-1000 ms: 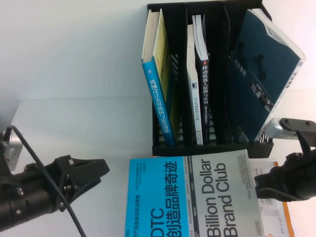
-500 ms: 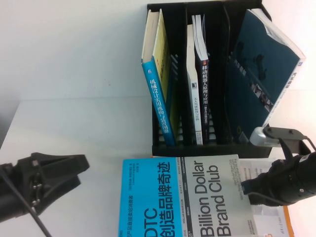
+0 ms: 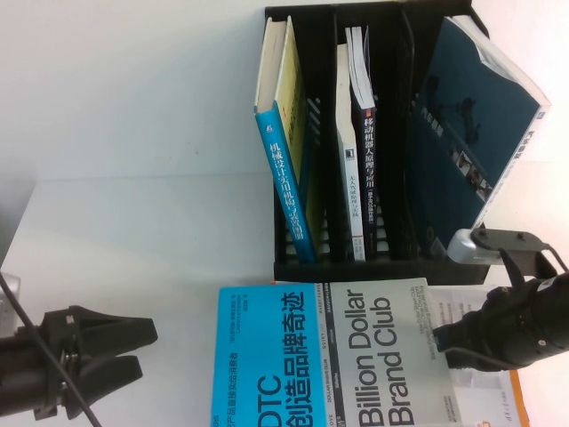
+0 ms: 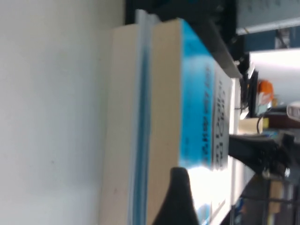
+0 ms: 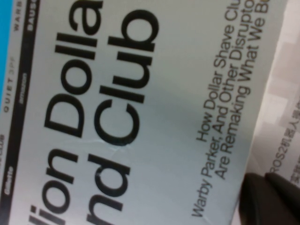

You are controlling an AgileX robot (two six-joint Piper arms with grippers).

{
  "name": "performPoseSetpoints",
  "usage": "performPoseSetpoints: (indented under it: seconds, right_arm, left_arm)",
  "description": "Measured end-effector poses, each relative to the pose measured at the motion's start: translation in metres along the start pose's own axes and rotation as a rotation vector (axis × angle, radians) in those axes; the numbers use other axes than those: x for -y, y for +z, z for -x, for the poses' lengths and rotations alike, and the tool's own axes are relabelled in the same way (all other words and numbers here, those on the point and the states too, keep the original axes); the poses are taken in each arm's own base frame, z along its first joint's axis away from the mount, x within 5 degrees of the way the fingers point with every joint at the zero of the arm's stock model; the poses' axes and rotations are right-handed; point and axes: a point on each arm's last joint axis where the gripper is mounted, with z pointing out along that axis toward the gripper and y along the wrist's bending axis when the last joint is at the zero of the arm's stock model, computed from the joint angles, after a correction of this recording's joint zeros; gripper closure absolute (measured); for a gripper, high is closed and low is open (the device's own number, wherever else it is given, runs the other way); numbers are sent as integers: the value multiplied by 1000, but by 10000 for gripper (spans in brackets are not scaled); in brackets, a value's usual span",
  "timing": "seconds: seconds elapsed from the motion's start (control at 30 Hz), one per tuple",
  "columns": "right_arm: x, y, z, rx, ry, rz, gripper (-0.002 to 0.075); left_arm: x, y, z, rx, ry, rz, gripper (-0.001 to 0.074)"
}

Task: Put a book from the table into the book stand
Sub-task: Pick up the book with your left arm

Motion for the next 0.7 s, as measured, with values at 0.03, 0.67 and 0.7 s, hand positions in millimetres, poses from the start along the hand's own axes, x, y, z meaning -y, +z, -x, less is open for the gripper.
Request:
performPoseSetpoints:
  seconds: [0.03,0.67,0.7]
  right_arm:
    - [0,0,0,-1,0,4,728]
    - [-6,1,0,-1,-140,65,728]
    - [-6,1,0,1,-144,64,728]
  left_arm:
    - [-6,3,2,-4,-28,-2,202]
    - [-25,79,55,-283,-48,33,218]
    - [-26,81,57,-291,-49,37,218]
